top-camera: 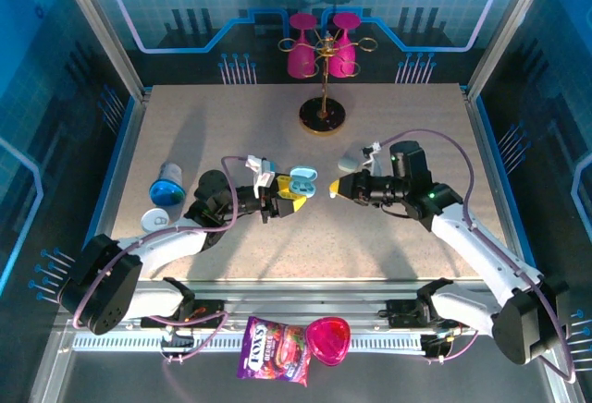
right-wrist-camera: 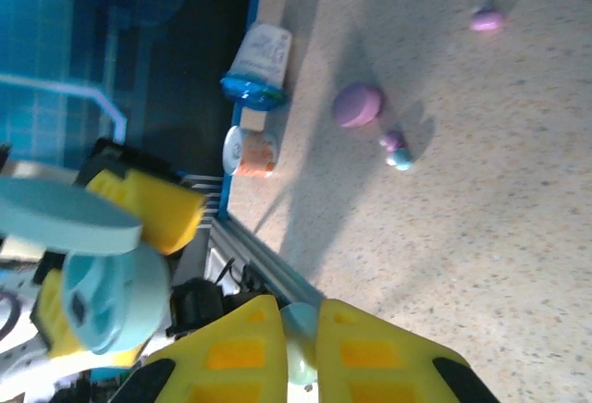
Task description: Insert the wireless bluetooth earbuds into the charging case
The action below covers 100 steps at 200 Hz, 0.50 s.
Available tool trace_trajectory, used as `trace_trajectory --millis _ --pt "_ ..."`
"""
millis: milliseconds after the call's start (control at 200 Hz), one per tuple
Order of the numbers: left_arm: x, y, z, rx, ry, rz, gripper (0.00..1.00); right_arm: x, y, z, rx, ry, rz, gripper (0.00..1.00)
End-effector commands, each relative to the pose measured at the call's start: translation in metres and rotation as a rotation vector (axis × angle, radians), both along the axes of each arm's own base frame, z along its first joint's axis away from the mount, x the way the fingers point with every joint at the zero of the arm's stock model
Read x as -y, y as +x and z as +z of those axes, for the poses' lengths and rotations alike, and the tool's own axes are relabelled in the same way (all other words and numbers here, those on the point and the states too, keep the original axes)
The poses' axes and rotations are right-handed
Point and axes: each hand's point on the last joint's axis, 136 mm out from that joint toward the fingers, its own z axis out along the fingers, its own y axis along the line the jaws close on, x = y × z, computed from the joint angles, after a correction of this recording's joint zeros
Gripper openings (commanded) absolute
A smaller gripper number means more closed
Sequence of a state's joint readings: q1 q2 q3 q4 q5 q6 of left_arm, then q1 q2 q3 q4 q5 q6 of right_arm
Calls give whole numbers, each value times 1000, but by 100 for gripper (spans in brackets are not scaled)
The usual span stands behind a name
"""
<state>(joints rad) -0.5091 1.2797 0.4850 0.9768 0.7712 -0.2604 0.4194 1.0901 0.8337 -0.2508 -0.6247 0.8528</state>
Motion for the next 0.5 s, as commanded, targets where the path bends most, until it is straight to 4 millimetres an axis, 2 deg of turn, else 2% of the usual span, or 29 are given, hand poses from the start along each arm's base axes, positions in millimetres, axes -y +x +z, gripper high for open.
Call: trace_trajectory --millis 0,145,280,495 --pt "1 2 17 66 -26 -16 30 -23 -13 57 201 79 125 10" --pt "2 -2 19 74 -35 -41 31 -38 -23 71 323 32 196 11" --pt "2 -8 22 86 -51 -70 31 -44 -22 78 371 0 208 10" --pt "2 -14 30 113 -95 -103 31 -49 -19 73 350 -22 224 10"
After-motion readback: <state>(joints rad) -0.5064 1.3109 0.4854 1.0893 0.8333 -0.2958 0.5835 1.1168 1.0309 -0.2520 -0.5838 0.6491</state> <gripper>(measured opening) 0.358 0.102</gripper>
